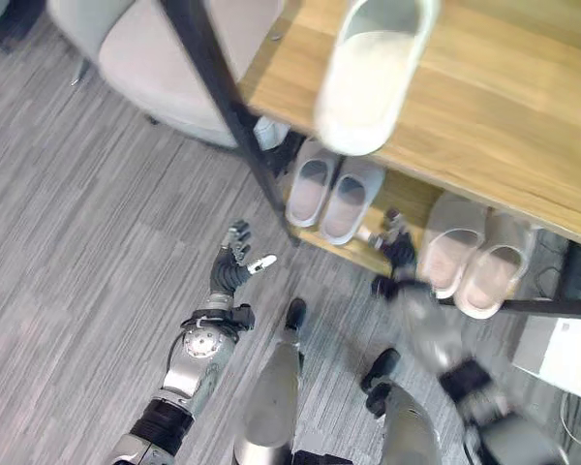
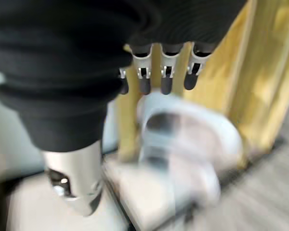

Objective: Arrange the slippers neatly on the shoe rack.

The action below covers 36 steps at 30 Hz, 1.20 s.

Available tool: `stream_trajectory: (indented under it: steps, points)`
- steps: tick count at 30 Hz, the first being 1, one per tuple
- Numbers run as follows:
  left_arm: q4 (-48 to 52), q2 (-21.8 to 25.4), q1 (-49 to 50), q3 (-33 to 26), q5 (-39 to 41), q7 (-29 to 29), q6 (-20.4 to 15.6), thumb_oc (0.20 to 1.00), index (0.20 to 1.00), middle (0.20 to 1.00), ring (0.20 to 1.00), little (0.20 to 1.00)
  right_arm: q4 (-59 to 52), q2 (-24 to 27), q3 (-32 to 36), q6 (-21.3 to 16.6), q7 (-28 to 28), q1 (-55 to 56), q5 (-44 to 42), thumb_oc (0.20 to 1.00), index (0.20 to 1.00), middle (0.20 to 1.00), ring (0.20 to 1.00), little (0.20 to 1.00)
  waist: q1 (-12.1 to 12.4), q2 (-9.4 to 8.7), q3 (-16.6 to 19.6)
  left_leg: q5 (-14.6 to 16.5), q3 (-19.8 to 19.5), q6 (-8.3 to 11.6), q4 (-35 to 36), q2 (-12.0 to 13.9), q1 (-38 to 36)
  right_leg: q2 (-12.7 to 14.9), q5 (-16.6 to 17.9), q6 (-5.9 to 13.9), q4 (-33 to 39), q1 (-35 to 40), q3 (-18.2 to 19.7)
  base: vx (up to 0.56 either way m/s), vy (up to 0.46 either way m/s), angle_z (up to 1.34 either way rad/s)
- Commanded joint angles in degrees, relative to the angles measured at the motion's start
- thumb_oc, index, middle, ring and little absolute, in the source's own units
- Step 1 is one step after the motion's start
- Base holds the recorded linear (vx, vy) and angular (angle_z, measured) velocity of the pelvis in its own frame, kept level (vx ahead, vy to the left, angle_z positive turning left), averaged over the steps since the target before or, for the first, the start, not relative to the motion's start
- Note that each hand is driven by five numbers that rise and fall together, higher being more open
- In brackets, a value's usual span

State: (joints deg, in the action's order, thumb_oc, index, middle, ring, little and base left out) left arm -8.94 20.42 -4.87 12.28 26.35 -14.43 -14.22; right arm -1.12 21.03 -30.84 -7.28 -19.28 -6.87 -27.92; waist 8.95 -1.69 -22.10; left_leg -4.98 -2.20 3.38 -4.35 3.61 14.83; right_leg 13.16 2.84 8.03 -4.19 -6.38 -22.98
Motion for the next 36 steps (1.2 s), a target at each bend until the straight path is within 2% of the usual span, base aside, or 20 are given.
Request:
stream_trajectory:
  steps: [1, 6, 8, 9, 10, 12, 22, 25, 27, 28, 29, 31, 32, 34, 36]
  points:
    - [1.9, 2.5, 1.1, 2.3, -2.7, 2.9, -1.4, 1.0, 1.0, 1.0, 1.0, 1.0, 8.5, 2.2, 9.2, -4.2, 7.6, -10.4, 9.5, 1.0, 1.0, 1.0, 1.0, 1.0, 1.2, -1.28, 4.7, 2.4, 0.3, 2.68, 3.8, 2.8, -1.7, 1.4, -3.1, 2.53, 2.6, 4.7, 1.7, 0.12, -0.04, -0.36]
    - [-2.5, 1.0, 3.9, 2.6, -6.6, 4.4, 0.0, 1.0, 1.0, 1.0, 1.0, 1.0, -1.2, 1.9, 13.0, -5.9, 11.6, 3.1, 11.9, 1.0, 1.0, 1.0, 1.0, 1.0, -3.9, -0.31, 9.5, 1.4, 4.3, 3.15, 8.5, 3.8, -8.2, 0.4, -1.9, 2.88, 7.0, 7.9, 3.8, 0.08, -0.022, -0.34]
    - [-2.8, 0.9, 4.1, 3.2, -7.1, 4.7, 0.1, 1.0, 1.0, 1.0, 1.0, 1.0, -1.6, 1.7, 12.5, -6.1, 11.9, 4.5, 11.9, 1.0, 1.0, 1.0, 1.0, 1.0, -4.7, -0.07, 10.1, 1.5, 4.9, 3.18, 8.8, 4.0, -9.0, 0.3, -1.7, 2.93, 7.4, 8.2, 4.2, 0.04, -0.021, -0.27]
    - [-3.0, 0.8, 4.3, 4.6, -8.1, 6.1, 0.5, 1.0, 1.0, 1.0, 1.0, 1.0, -2.7, 2.2, 11.9, -6.0, 13.6, 7.4, 11.6, 1.0, 1.0, 1.0, 1.0, 1.0, -6.1, 0.26, 11.0, 1.7, 5.7, 3.3, 9.1, 4.4, -10.3, -0.1, -1.7, 2.93, 8.1, 8.6, 5.1, 0.02, -0.021, -0.2]
    - [-3.0, 0.8, 4.3, 4.6, -8.1, 6.1, 0.5, 1.0, 1.0, 1.0, 1.0, 1.0, -2.8, 2.2, 11.9, -6.0, 13.6, 7.5, 11.6, 1.0, 1.0, 1.0, 1.0, 1.0, -6.0, 0.29, 11.0, 1.7, 5.8, 3.31, 9.1, 4.5, -10.4, -0.1, -1.7, 2.92, 8.1, 8.6, 5.2, 0.04, -0.033, -0.2]
    - [-2.7, 1.8, 4.4, 7.4, -10.6, 8.9, 1.1, 1.0, 1.0, 1.0, 1.0, 1.0, -3.7, 3.1, 10.7, -5.6, 16.8, 11.8, 9.9, 1.0, 1.0, 1.0, 1.0, 1.0, -8.1, 0.71, 12.1, 2.1, 7.3, 3.4, 9.4, 5.0, -12.1, -0.7, -1.7, 2.88, 8.9, 9.0, 6.8, 0.04, -0.026, -0.19]
    - [3.8, 8.2, 6.1, 12.7, -16.5, 18.0, 2.2, 1.0, 1.0, 1.0, 1.0, 1.0, 0.7, 6.6, 10.2, -3.0, 21.7, 17.5, 12.1, 1.0, 1.0, 1.0, 1.0, 1.0, -10.9, 1.84, 13.8, 3.0, 10.4, 3.6, 9.4, 6.3, -14.5, -1.6, -1.7, 3.08, 9.2, 8.4, 10.3, 0.01, -0.024, -0.3]
    - [15.0, 14.9, 1.2, 17.9, -18.2, 24.4, 0.9, 1.0, 1.0, 1.0, 1.0, 1.0, 3.3, 9.1, 11.1, -2.5, 24.0, 18.6, 12.5, 1.0, 1.0, 1.0, 1.0, 1.0, -12.2, 2.49, 14.3, 3.5, 11.1, 3.75, 9.4, 6.2, -15.3, -1.4, -1.5, 3.5, 9.2, 8.3, 11.1, 0.03, -0.008, -0.1]
    - [20.0, 16.4, -1.0, 18.8, -15.2, 25.8, 0.6, 1.0, 1.0, 1.0, 1.0, 1.0, 3.8, 9.7, 11.4, -2.4, 24.2, 18.6, 12.7, 1.0, 1.0, 1.0, 1.0, 1.0, -12.5, 2.72, 14.5, 3.7, 11.2, 3.81, 9.4, 6.1, -15.5, -1.3, -1.5, 3.57, 9.2, 8.5, 11.0, 0.02, -0.002, -0.03]
    - [20.1, 16.4, -1.0, 18.8, -15.2, 25.8, 0.6, 1.0, 1.0, 1.0, 1.0, 1.0, 3.8, 9.7, 11.4, -2.4, 24.2, 18.6, 12.7, 1.0, 1.0, 1.0, 1.0, 1.0, -12.5, 2.72, 14.5, 3.7, 11.2, 3.81, 9.4, 6.1, -15.5, -1.3, -1.5, 3.58, 9.2, 8.5, 11.0, 0.0, 0.0, 0.0]
    - [23.8, 16.1, -2.8, 19.0, -8.4, 27.1, 0.3, 1.0, 1.0, 1.0, 1.0, 1.0, 4.5, 9.6, 11.3, -2.3, 24.3, 18.7, 12.7, 1.0, 1.0, 1.0, 1.0, 1.0, -12.7, 2.99, 14.7, 3.8, 11.2, 3.81, 9.4, 6.0, -15.6, -1.2, -1.6, 3.61, 9.2, 8.7, 11.0, 0.0, 0.0, 0.0]
    - [25.9, 15.6, -3.7, 18.0, -5.0, 27.0, 0.2, 1.0, 1.0, 1.0, 1.0, 1.0, 4.7, 9.2, 11.3, -2.2, 24.2, 18.8, 12.8, 1.0, 1.0, 1.0, 1.0, 1.0, -12.7, 2.99, 14.6, 3.8, 11.1, 3.82, 9.4, 6.0, -15.7, -1.2, -1.6, 3.6, 9.2, 8.9, 10.9, 0.0, 0.0, 0.0]
    - [27.7, 13.8, -5.7, 16.2, -1.2, 25.9, -0.3, 1.0, 1.0, 1.0, 1.0, 1.0, 5.5, 8.0, 11.3, -2.2, 24.0, 19.2, 13.2, 1.0, 1.0, 1.0, 1.0, 1.0, -12.7, 2.92, 14.8, 3.8, 10.9, 3.81, 9.4, 5.9, -15.7, -1.2, -1.8, 3.53, 9.2, 9.1, 10.7, 0.0, 0.0, 0.0]
    - [28.0, 12.6, -6.6, 14.8, -0.5, 24.5, -0.5, 1.0, 1.0, 1.0, 1.0, 1.0, 6.1, 7.3, 11.3, -2.3, 23.6, 19.1, 13.6, 1.0, 1.0, 1.0, 1.0, 1.0, -12.7, 2.92, 14.8, 3.8, 10.8, 3.8, 9.4, 5.9, -15.7, -1.2, -1.8, 3.49, 9.2, 9.3, 10.5, 0.0, -0.011, 0.02]
    - [28.3, 10.6, -8.5, 11.2, -2.4, 20.3, -2.3, 1.0, 1.0, 1.0, 1.0, 1.0, 6.3, 5.6, 11.7, -2.7, 22.7, 18.9, 13.9, 1.0, 1.0, 1.0, 1.0, 1.0, -12.5, 2.89, 14.9, 3.7, 10.6, 3.75, 9.4, 5.8, -15.6, -1.1, -1.9, 3.39, 9.2, 9.6, 10.2, 0.01, -0.024, 0.05]
